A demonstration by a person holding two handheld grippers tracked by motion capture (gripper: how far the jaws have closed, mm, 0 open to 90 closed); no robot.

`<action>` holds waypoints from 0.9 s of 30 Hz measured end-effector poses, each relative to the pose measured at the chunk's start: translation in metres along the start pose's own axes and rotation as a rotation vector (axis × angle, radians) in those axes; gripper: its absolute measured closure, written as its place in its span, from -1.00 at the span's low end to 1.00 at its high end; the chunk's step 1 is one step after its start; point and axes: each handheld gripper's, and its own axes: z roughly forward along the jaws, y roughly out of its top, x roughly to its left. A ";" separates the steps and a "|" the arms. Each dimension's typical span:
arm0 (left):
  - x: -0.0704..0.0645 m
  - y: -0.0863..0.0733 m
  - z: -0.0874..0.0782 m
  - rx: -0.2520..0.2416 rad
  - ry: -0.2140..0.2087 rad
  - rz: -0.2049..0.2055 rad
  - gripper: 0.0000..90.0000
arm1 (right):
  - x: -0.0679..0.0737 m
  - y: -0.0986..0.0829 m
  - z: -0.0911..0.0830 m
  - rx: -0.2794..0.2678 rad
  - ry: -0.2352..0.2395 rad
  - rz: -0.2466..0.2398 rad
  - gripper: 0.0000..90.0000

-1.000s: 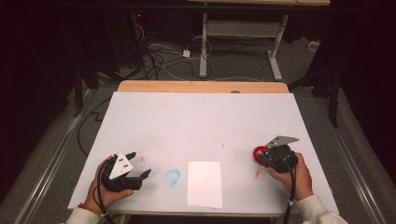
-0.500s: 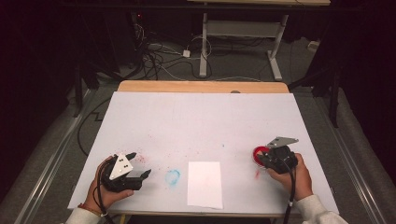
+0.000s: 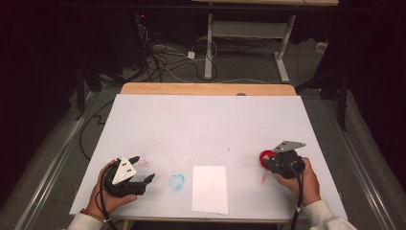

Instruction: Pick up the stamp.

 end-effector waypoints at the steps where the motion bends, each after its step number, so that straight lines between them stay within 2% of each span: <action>1: 0.000 0.000 0.000 -0.001 0.000 -0.001 -0.52 | 0.000 0.000 0.000 0.000 0.001 -0.001 0.70; 13: 0.000 0.000 0.000 -0.001 -0.003 -0.002 -0.51 | 0.000 0.000 0.000 -0.002 -0.002 -0.010 0.70; 18: 0.000 0.000 0.001 0.003 -0.003 -0.001 -0.51 | -0.001 0.000 -0.002 -0.003 0.004 0.009 0.70; 20: 0.000 0.000 0.001 0.002 -0.001 -0.005 -0.51 | -0.002 0.002 -0.009 -0.025 -0.002 0.013 0.70; 23: 0.001 0.000 0.002 0.004 0.000 -0.007 -0.51 | -0.007 0.006 -0.029 -0.092 -0.027 0.026 0.70; 27: 0.001 0.000 0.002 0.009 0.003 0.000 -0.51 | -0.014 0.007 -0.045 -0.138 -0.054 0.034 0.70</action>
